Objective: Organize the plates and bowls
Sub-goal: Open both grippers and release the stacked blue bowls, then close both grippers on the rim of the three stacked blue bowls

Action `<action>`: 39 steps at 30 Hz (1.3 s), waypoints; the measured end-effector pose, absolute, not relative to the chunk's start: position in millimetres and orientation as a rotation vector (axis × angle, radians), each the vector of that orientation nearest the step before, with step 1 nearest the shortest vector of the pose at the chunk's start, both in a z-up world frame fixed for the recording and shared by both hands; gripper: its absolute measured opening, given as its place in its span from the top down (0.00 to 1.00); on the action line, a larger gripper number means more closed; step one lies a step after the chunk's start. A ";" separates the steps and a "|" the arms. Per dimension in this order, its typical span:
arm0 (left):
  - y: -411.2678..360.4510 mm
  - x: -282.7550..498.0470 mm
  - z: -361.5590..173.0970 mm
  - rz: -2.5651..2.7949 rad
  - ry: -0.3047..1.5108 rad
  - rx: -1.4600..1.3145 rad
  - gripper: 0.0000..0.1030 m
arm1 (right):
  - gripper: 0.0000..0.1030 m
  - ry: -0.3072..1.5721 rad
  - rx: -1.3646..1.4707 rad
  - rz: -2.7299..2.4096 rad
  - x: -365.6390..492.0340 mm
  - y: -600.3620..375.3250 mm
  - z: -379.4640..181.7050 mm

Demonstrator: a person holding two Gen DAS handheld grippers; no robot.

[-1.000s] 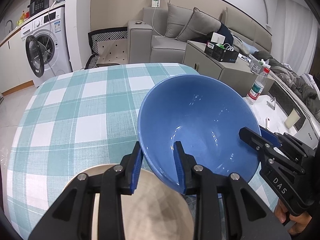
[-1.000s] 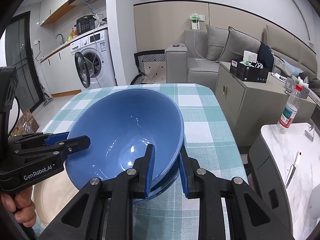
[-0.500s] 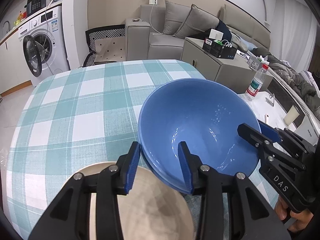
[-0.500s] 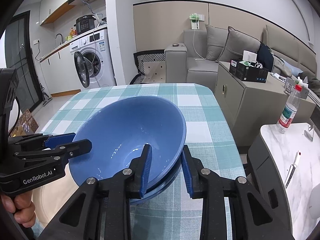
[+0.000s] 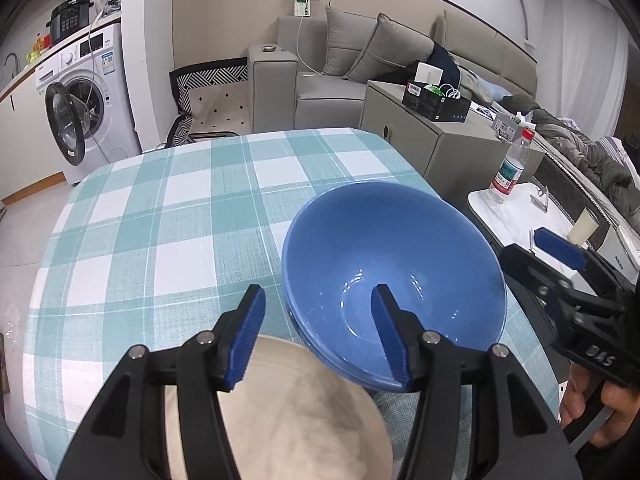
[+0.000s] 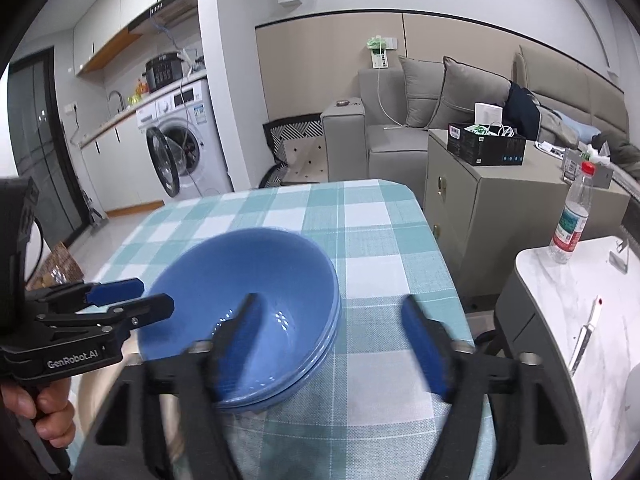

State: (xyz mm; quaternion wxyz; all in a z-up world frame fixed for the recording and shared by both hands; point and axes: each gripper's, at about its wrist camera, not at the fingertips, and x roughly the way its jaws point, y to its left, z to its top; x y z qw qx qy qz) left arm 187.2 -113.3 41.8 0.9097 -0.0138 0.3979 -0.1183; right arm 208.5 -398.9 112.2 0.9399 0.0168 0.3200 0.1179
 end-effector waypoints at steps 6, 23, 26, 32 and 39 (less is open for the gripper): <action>-108.6 186.7 48.6 -0.242 0.787 -0.027 0.21 | 0.05 0.665 0.054 0.231 210.0 -405.5 113.9; -101.7 201.7 37.2 -0.219 0.803 -0.039 0.00 | 0.01 0.725 0.092 0.250 222.0 -408.8 97.9; -99.5 206.0 31.7 -0.204 0.817 -0.054 0.00 | 0.01 0.741 0.107 0.257 226.1 -408.9 92.2; -97.9 212.5 20.4 -0.194 0.849 -0.079 0.00 | 0.01 0.784 0.161 0.304 232.8 -409.5 80.1; -98.9 215.9 12.2 -0.201 0.865 -0.086 0.01 | 0.01 0.812 0.210 0.346 235.5 -407.6 69.4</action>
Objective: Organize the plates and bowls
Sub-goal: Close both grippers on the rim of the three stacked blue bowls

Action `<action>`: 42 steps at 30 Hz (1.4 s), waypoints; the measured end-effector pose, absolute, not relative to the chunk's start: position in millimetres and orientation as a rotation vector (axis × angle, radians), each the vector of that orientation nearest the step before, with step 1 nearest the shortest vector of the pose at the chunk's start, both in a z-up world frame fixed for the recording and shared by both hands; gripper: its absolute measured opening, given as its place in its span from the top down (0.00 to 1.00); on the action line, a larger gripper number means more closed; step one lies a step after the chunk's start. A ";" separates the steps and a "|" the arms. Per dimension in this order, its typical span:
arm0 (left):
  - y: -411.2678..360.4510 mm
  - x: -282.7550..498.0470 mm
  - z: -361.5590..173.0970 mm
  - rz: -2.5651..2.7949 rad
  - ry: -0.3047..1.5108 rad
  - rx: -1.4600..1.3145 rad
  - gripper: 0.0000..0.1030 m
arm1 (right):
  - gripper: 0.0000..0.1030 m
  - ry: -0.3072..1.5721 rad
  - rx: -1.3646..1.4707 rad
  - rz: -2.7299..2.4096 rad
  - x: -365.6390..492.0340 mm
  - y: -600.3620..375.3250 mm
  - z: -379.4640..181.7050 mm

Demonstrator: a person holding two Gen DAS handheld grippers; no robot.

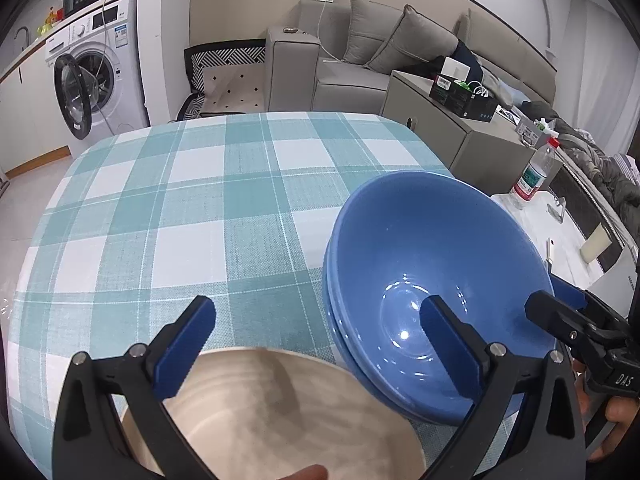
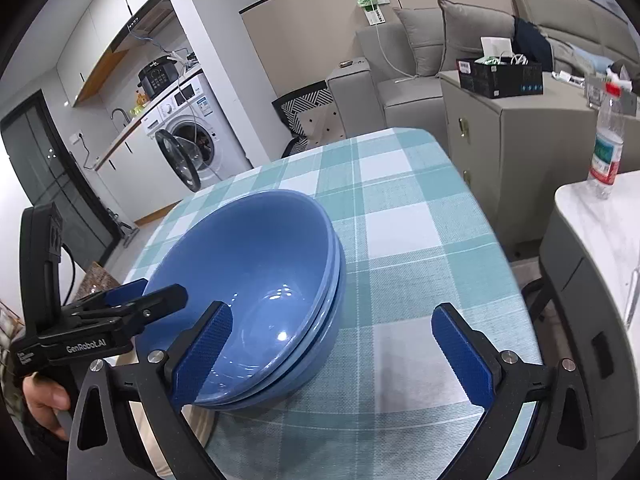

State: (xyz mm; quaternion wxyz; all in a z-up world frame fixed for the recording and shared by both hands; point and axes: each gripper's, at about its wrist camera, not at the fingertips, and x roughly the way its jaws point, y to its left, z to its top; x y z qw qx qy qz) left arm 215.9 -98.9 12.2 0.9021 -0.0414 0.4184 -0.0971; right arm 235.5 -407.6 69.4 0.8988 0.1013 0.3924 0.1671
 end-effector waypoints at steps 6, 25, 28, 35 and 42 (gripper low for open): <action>-101.9 216.8 8.9 -0.246 0.879 -0.092 0.15 | 0.15 0.829 0.220 0.375 237.6 -404.9 65.3; -118.6 212.2 8.6 -0.309 0.913 -0.068 0.50 | 0.45 0.818 0.187 0.425 232.4 -392.1 67.2; -120.6 210.6 10.7 -0.301 0.906 -0.059 0.53 | 0.48 0.814 0.176 0.429 232.9 -389.6 67.6; -119.6 209.6 11.1 -0.294 0.905 -0.057 0.56 | 0.48 0.815 0.174 0.419 231.3 -389.6 67.9; -122.8 208.4 11.8 -0.288 0.909 -0.040 0.56 | 0.48 0.814 0.179 0.408 230.7 -389.7 69.5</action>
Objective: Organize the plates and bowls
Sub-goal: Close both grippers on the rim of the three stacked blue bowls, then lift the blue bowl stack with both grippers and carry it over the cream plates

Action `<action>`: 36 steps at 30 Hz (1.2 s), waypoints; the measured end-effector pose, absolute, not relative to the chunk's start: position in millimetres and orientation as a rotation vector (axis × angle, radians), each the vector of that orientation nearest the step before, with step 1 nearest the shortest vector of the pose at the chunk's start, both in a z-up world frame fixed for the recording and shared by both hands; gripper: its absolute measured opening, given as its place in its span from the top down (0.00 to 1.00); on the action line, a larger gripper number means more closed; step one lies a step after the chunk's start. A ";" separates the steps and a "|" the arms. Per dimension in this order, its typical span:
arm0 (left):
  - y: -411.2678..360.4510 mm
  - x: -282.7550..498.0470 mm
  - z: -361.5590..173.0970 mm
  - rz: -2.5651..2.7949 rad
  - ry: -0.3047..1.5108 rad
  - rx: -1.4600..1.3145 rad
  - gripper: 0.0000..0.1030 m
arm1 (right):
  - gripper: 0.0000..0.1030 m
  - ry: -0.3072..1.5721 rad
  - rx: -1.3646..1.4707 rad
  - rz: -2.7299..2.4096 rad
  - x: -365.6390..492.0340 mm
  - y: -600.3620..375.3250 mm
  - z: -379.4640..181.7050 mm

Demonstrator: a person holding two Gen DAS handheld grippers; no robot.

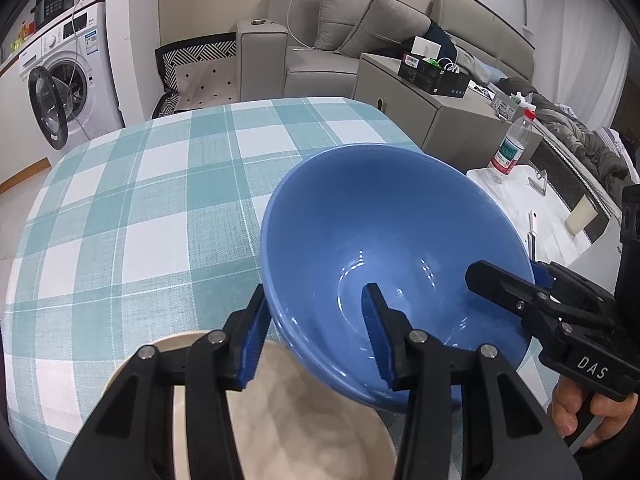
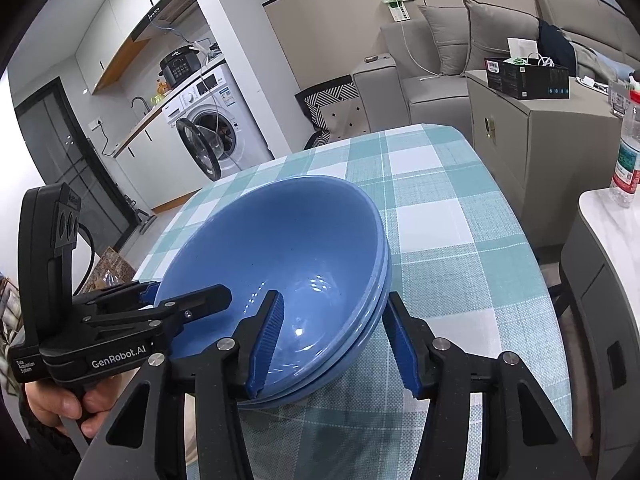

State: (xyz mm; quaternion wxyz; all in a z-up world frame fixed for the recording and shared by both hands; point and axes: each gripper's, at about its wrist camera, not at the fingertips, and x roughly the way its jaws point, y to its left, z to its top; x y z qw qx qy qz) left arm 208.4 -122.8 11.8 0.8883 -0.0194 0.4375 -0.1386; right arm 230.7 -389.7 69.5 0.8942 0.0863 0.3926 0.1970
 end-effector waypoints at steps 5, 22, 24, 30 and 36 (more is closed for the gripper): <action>-123.8 207.9 12.0 -0.287 0.911 -0.033 0.56 | 0.48 0.808 0.180 0.407 229.3 -390.4 71.1; -123.4 200.2 26.6 -0.276 0.870 -0.027 0.56 | 0.48 0.780 0.175 0.414 224.1 -391.3 79.1; -123.9 198.3 30.1 -0.273 0.863 -0.022 0.56 | 0.48 0.771 0.178 0.415 222.3 -391.8 82.4; -122.2 193.0 43.6 -0.274 0.829 -0.025 0.56 | 0.48 0.740 0.187 0.419 214.6 -393.2 95.7; -117.9 187.7 54.4 -0.265 0.806 -0.035 0.56 | 0.48 0.721 0.182 0.421 204.3 -389.5 110.2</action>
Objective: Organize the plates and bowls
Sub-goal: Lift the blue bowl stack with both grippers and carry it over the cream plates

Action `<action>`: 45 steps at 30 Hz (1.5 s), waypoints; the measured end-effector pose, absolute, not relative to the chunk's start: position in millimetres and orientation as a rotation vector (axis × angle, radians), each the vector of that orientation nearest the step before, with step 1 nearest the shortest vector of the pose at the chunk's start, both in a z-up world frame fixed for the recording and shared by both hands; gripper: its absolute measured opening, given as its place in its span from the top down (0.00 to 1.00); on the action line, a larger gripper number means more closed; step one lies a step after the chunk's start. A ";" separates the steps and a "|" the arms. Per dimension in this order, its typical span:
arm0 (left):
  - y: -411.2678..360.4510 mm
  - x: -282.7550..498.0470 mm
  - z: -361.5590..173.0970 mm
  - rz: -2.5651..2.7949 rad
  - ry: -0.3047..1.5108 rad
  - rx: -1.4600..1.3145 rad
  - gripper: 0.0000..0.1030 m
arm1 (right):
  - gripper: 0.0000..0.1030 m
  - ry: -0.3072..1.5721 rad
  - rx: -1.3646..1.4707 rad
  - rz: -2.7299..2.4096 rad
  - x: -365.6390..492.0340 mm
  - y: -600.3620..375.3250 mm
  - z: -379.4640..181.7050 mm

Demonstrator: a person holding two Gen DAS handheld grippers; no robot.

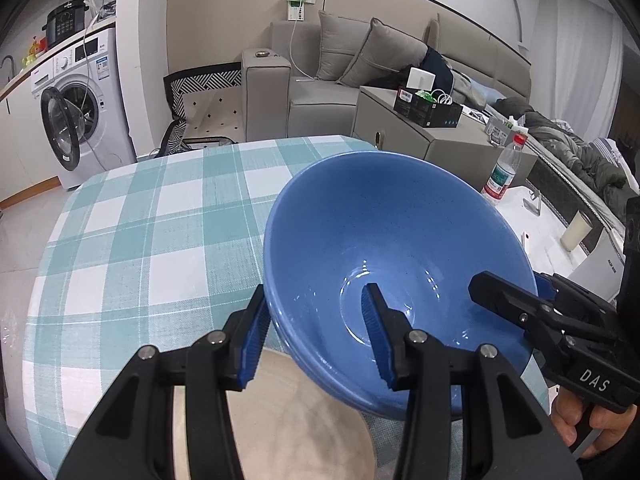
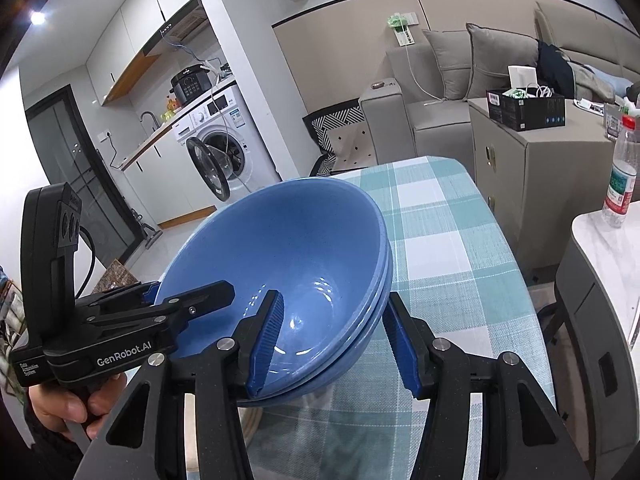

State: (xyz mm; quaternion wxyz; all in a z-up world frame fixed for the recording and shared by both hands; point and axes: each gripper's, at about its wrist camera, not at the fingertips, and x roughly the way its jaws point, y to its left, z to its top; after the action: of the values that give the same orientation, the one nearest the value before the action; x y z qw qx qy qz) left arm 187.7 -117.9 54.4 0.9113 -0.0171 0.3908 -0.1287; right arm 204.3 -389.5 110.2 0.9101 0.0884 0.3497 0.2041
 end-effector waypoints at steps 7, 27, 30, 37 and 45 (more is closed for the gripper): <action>-107.4 178.3 66.8 -0.240 0.778 -0.046 0.56 | 0.48 0.692 0.169 0.444 190.5 -378.6 125.7; -63.2 142.5 74.9 -0.125 0.708 -0.062 0.56 | 0.48 0.685 0.161 0.531 168.5 -331.6 133.3; -55.5 138.6 71.6 -0.111 0.713 -0.066 0.56 | 0.48 0.685 0.161 0.549 166.0 -324.9 132.2; -37.9 127.3 66.4 -0.072 0.712 -0.076 0.56 | 0.48 0.689 0.145 0.591 161.4 -305.7 128.5; -17.2 116.6 58.6 -0.034 0.719 -0.090 0.56 | 0.48 0.715 0.134 0.642 161.9 -285.3 116.6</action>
State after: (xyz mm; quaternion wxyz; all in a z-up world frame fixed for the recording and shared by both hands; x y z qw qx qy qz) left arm 116.6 -17.2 58.6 0.9349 -0.0442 0.3518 -0.0168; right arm 161.9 -285.3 116.6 0.8845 0.0646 0.3437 0.3087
